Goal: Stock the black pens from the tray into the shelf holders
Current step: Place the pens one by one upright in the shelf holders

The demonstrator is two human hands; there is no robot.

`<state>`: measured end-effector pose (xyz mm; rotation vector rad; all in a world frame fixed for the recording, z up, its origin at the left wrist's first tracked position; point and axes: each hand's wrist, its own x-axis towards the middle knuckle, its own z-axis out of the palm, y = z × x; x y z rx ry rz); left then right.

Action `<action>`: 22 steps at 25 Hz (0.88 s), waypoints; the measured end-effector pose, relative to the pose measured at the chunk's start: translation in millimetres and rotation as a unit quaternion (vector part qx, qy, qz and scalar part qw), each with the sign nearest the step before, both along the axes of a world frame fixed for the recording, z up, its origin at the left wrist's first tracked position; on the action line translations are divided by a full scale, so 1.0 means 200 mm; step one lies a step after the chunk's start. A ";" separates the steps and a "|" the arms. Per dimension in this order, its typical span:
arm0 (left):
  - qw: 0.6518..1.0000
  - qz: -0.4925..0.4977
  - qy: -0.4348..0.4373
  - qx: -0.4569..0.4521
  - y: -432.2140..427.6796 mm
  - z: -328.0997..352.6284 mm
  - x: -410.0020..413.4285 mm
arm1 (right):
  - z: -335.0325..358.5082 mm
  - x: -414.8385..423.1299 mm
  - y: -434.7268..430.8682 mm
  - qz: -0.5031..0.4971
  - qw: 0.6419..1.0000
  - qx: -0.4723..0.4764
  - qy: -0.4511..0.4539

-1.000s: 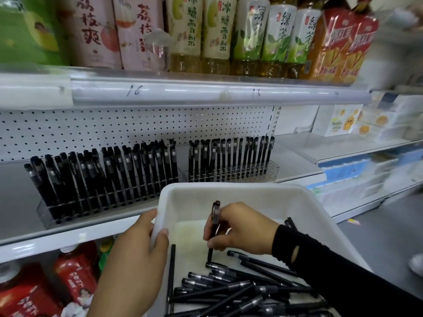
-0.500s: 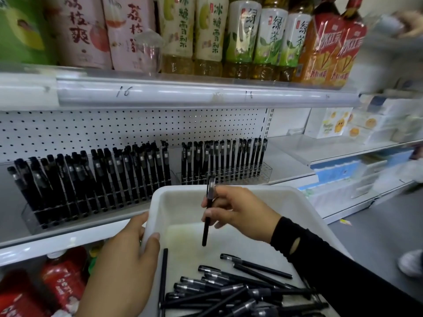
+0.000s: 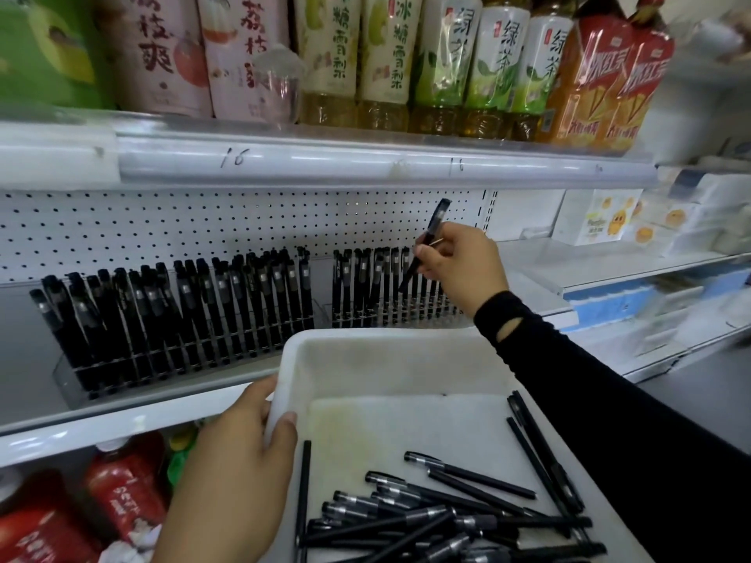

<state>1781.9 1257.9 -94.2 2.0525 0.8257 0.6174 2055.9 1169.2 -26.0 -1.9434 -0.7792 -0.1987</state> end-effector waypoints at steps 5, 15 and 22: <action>1.000 0.004 -0.004 -0.003 0.02 0.00 -0.01 | -0.10 0.09 0.17 -0.005 0.995 -0.096 -0.039; 1.000 -0.009 -0.008 -0.015 0.03 -0.01 -0.01 | -0.20 0.11 0.24 0.006 0.980 -0.189 -0.053; 1.000 -0.011 0.003 -0.015 0.02 -0.01 0.00 | -0.18 0.14 0.35 -0.020 0.895 -0.440 -0.071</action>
